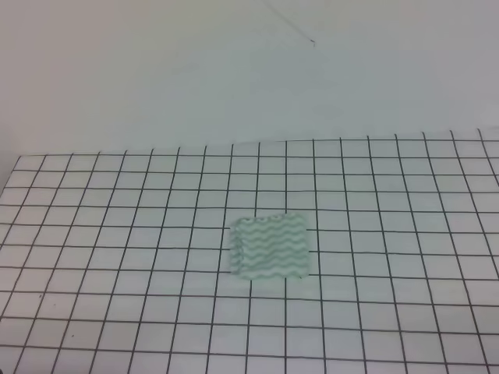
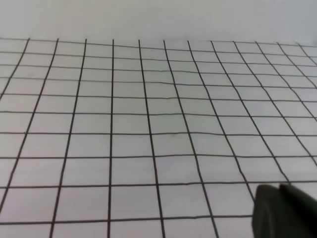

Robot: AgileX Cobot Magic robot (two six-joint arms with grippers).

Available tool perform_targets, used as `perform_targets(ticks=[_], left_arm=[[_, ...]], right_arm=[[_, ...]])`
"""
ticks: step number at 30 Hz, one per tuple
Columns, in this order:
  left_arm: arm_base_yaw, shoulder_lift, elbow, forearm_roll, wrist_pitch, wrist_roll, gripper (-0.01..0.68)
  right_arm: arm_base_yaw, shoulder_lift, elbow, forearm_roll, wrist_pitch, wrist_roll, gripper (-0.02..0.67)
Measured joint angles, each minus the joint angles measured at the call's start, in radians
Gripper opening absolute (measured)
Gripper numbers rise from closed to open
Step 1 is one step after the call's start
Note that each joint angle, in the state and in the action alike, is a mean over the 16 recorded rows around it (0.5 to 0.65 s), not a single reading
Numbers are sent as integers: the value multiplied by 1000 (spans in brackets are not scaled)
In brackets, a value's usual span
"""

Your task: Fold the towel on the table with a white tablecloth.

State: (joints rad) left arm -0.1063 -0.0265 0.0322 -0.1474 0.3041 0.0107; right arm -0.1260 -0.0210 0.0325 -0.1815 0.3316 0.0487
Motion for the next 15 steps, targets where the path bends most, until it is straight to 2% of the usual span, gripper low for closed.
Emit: perform_targets(ticks=[15], left_arm=[[0,0,0,0,0,0,0]], right_arm=[[0,0,0,83,-2,-88,-3]])
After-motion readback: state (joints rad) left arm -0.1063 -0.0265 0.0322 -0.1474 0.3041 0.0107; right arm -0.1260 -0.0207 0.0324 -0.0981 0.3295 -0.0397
